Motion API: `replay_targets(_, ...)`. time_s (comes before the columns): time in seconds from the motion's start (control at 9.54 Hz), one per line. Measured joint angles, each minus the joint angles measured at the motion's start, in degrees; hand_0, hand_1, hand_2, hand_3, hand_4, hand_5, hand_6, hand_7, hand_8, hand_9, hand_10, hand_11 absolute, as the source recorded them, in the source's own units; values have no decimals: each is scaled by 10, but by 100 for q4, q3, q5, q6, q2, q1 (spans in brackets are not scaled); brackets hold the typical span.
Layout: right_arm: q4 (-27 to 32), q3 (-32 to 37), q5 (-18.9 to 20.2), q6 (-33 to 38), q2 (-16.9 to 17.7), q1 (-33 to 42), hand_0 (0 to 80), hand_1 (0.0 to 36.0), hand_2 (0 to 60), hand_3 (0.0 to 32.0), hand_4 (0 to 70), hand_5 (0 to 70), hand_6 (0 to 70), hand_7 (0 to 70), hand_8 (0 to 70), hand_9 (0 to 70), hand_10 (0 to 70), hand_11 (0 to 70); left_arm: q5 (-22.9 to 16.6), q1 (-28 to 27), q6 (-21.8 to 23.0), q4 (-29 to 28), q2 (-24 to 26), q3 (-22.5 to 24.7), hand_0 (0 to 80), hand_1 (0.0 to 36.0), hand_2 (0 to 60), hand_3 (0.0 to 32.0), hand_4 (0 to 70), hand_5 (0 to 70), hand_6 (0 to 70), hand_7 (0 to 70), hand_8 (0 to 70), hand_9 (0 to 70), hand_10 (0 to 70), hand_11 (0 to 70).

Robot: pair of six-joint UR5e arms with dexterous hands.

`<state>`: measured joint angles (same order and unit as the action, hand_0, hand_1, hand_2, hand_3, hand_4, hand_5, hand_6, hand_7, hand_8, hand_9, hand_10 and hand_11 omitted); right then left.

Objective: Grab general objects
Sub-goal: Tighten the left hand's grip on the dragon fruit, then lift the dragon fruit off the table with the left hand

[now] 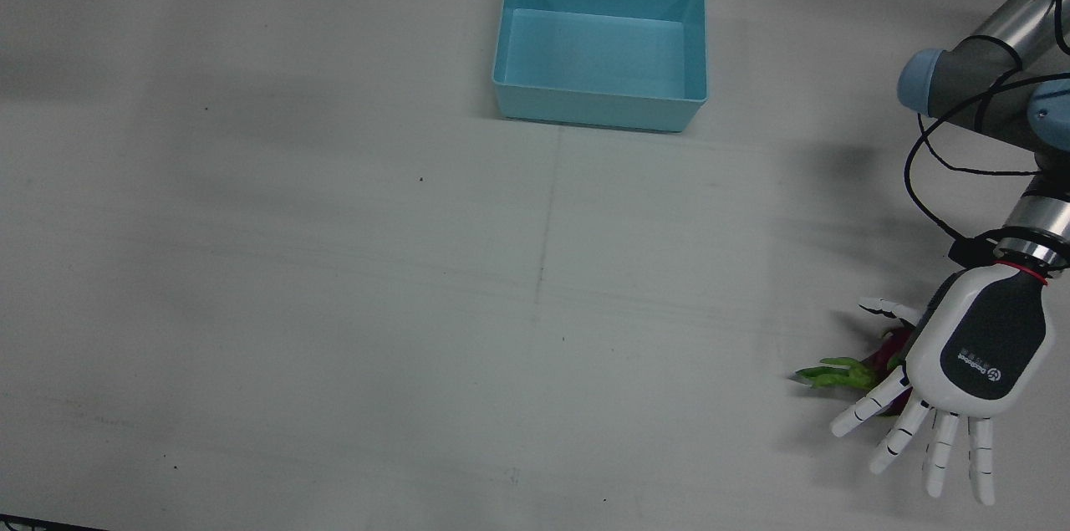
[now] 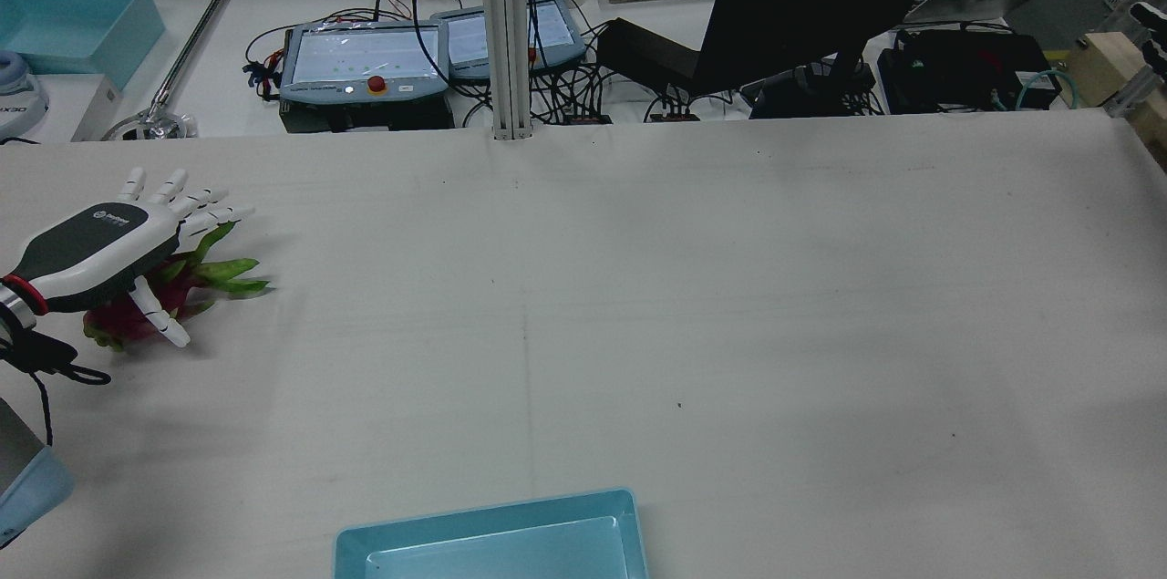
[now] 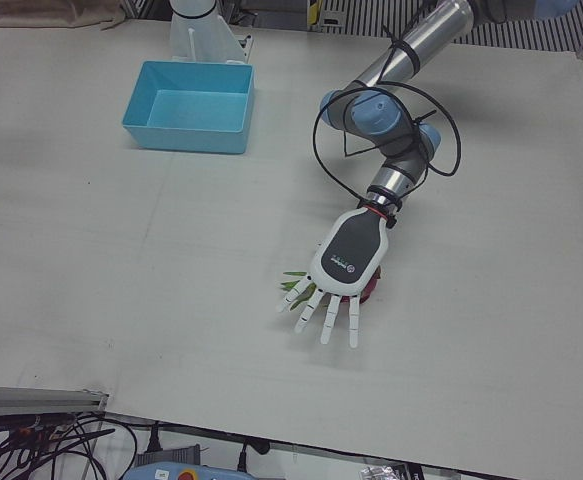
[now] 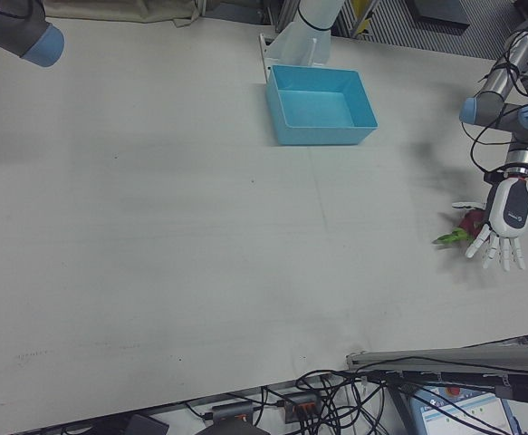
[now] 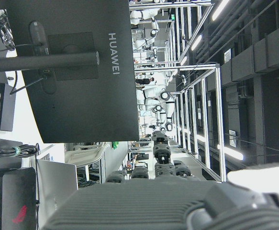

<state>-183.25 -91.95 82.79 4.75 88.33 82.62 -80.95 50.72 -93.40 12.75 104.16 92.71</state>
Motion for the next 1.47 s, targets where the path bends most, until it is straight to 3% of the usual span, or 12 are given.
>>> replay_targets(0.31,0,2,0,0,0,0,0,0,0,0,0,0,0,0,0,0,0,0,0,-22,-175,-24,6,-210,466,114,121,320,0,87,0,223,58,30,0,0)
replay_targets(0.42,0,2,0,0,0,0,0,0,0,0,0,0,0,0,0,0,0,0,0,-24,-190,-34,7,-253,465,102,122,320,12,115,50,284,89,42,34,57)
replay_targets(0.52,0,2,0,0,0,0,0,0,0,0,0,0,0,0,0,0,0,0,0,-26,-218,-40,15,-280,462,76,116,122,123,167,158,384,169,93,145,216)
replay_targets(0.63,0,2,0,0,0,0,0,0,0,0,0,0,0,0,0,0,0,0,0,-26,-245,-42,22,-294,459,49,115,0,245,232,297,500,273,222,273,395)
replay_targets(0.73,0,2,2,0,0,0,0,0,0,0,0,0,0,0,0,0,0,0,3,-27,-260,-44,28,-303,456,10,124,0,440,354,525,684,440,433,453,633)
replay_targets(0.84,2,2,3,0,0,0,0,0,0,0,0,0,0,0,0,0,0,0,5,-27,-286,-45,34,-319,456,0,137,0,627,470,700,700,604,642,606,700)
replay_targets(0.94,3,2,2,0,0,0,0,0,0,0,0,0,0,0,0,0,0,0,7,-30,-312,-73,41,-366,454,0,151,0,700,560,700,700,700,700,700,700)
replay_targets(1.05,2,2,1,0,0,0,0,0,0,0,0,0,0,0,0,0,0,0,11,-30,-329,-124,49,-441,455,0,160,0,700,680,700,700,700,700,700,700)
replay_targets(1.47,0,2,0,0,0,0,0,0,0,0,0,0,0,0,0,0,0,0,17,-24,-305,-248,60,-559,457,0,192,0,700,700,700,700,700,700,700,700)
